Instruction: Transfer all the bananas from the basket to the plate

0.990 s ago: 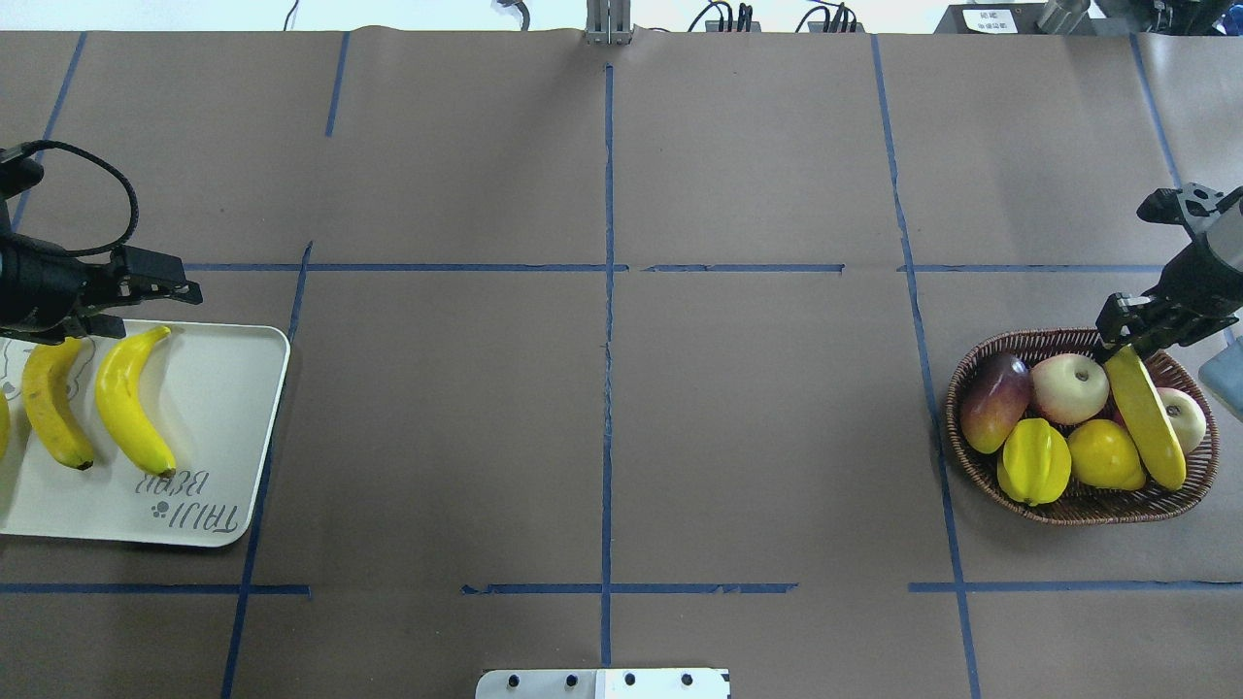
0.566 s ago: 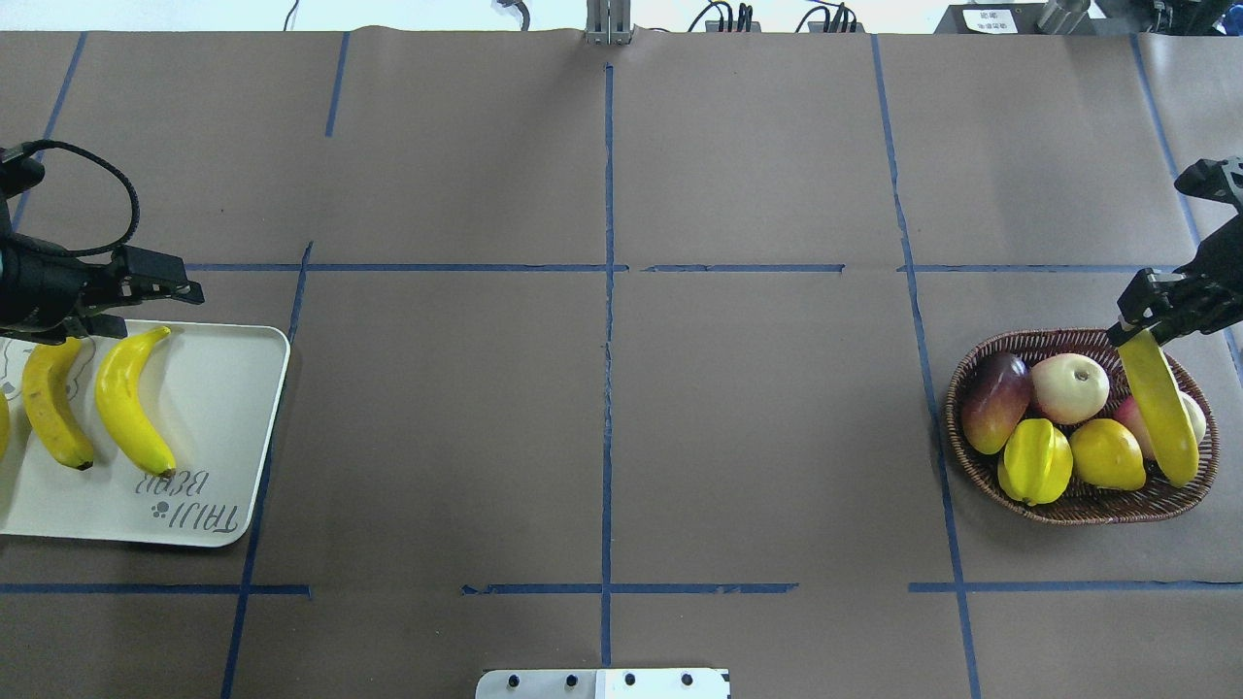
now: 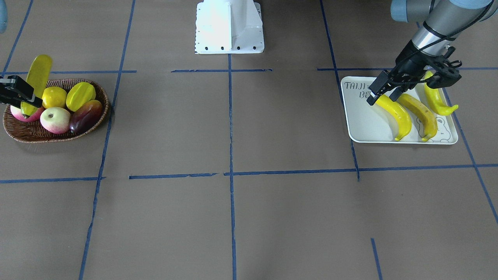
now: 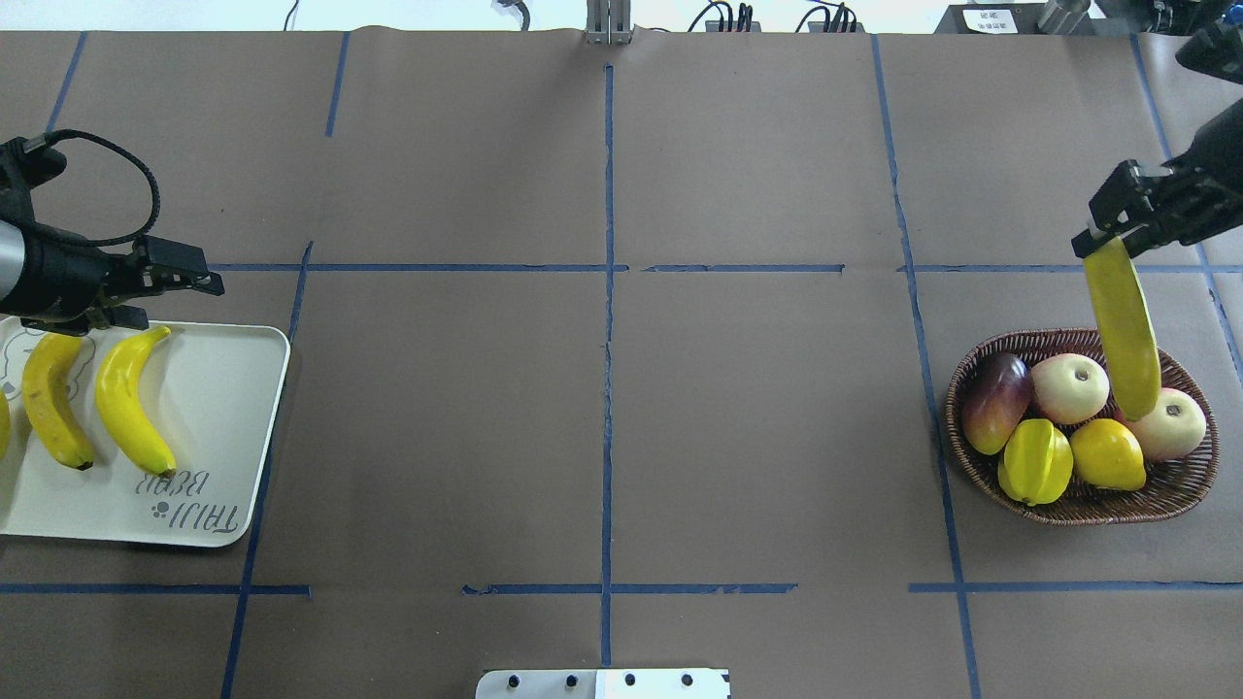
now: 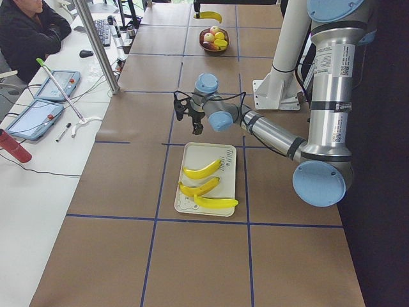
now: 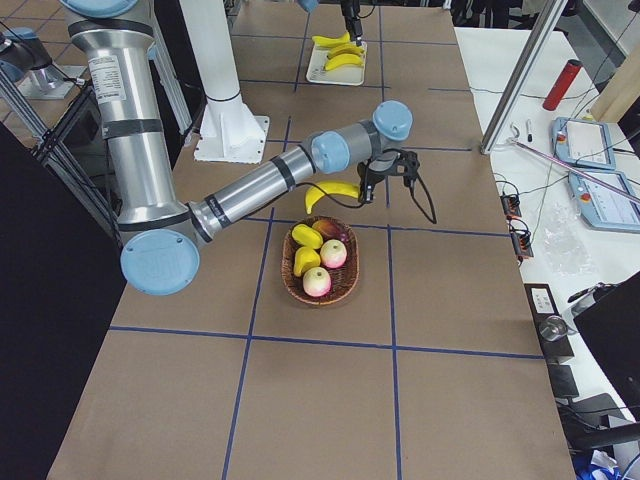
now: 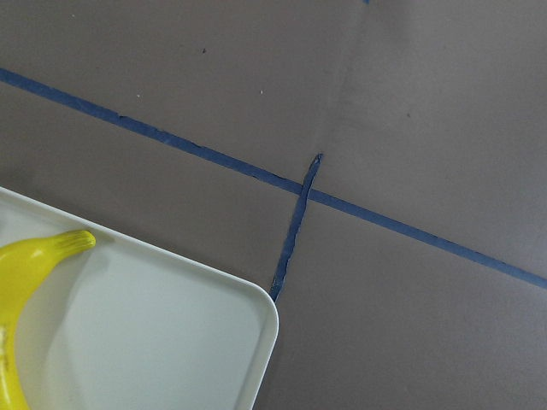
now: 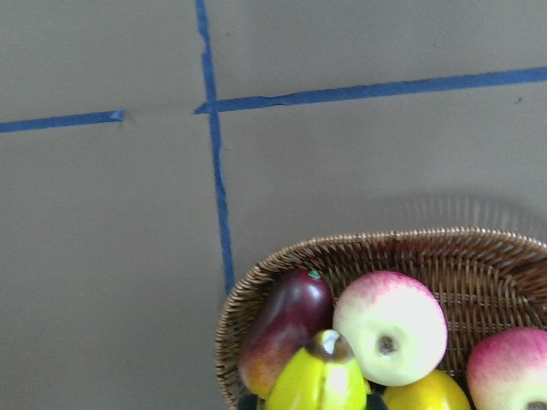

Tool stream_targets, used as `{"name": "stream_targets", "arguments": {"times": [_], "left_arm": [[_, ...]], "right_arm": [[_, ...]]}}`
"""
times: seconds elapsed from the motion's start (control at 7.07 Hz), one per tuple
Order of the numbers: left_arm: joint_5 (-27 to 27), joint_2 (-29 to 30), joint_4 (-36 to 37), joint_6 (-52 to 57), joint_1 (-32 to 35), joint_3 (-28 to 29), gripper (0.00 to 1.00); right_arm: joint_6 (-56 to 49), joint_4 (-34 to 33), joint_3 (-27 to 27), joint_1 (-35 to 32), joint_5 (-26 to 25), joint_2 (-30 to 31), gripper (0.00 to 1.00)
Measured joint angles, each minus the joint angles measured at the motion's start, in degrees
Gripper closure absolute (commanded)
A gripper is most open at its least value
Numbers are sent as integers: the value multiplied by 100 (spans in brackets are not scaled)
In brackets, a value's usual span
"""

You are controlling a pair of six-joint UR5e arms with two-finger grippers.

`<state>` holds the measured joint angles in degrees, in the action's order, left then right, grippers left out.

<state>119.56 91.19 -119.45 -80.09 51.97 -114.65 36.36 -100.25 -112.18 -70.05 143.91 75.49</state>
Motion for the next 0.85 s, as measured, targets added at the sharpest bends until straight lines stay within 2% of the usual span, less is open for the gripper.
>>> {"name": "stream_targets", "arguments": {"times": [0.28, 0.42, 0.57, 0.71, 0.85], "left_arm": [[48, 427, 119, -798, -134, 11, 0], [61, 718, 161, -1497, -286, 13, 0], [63, 1014, 177, -2186, -448, 18, 0], [57, 1353, 180, -2829, -622, 39, 0], [43, 1683, 153, -3379, -743, 67, 0]], "right_arm": [[1137, 188, -37, 79, -691, -1144, 100], [1754, 712, -33, 207, -1186, -1439, 100], [2387, 1431, -37, 494, -1905, -1552, 100], [2949, 2051, -97, 976, -2904, -1593, 100], [3348, 2362, -254, 1485, -3870, -1609, 100]]}}
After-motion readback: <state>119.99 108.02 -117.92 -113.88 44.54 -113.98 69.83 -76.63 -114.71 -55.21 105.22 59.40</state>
